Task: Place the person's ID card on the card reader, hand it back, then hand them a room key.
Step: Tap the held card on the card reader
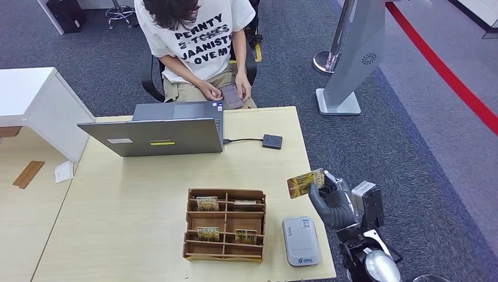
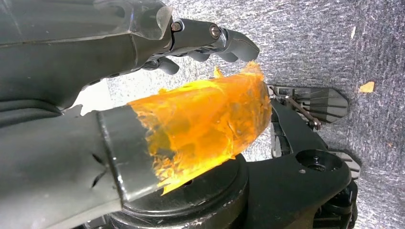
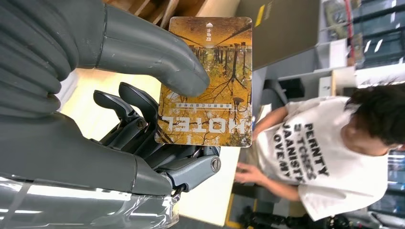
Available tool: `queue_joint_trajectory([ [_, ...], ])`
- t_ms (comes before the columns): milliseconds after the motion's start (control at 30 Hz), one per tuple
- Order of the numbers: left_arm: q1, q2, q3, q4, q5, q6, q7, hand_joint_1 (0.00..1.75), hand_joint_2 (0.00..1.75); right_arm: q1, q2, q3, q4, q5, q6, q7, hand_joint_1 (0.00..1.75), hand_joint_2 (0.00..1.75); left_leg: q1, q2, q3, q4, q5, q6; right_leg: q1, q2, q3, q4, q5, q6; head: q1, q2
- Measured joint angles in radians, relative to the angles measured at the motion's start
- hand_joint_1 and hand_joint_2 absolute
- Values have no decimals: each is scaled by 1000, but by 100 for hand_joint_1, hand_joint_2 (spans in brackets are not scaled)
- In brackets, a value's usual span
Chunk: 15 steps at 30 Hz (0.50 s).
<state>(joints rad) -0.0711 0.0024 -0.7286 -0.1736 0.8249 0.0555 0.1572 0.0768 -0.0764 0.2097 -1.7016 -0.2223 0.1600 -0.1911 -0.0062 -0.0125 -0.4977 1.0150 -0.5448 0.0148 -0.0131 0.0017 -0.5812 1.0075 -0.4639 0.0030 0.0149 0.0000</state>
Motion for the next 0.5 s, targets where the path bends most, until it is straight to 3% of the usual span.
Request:
queue_joint_trajectory([
  [500, 1, -3, 2, 0, 20, 7, 0, 0, 0, 112, -117, -85, -46, 120, 21, 34, 175, 175, -1, 0, 0, 0, 0, 0, 0, 0, 0, -1, 0, 0, 0, 0],
])
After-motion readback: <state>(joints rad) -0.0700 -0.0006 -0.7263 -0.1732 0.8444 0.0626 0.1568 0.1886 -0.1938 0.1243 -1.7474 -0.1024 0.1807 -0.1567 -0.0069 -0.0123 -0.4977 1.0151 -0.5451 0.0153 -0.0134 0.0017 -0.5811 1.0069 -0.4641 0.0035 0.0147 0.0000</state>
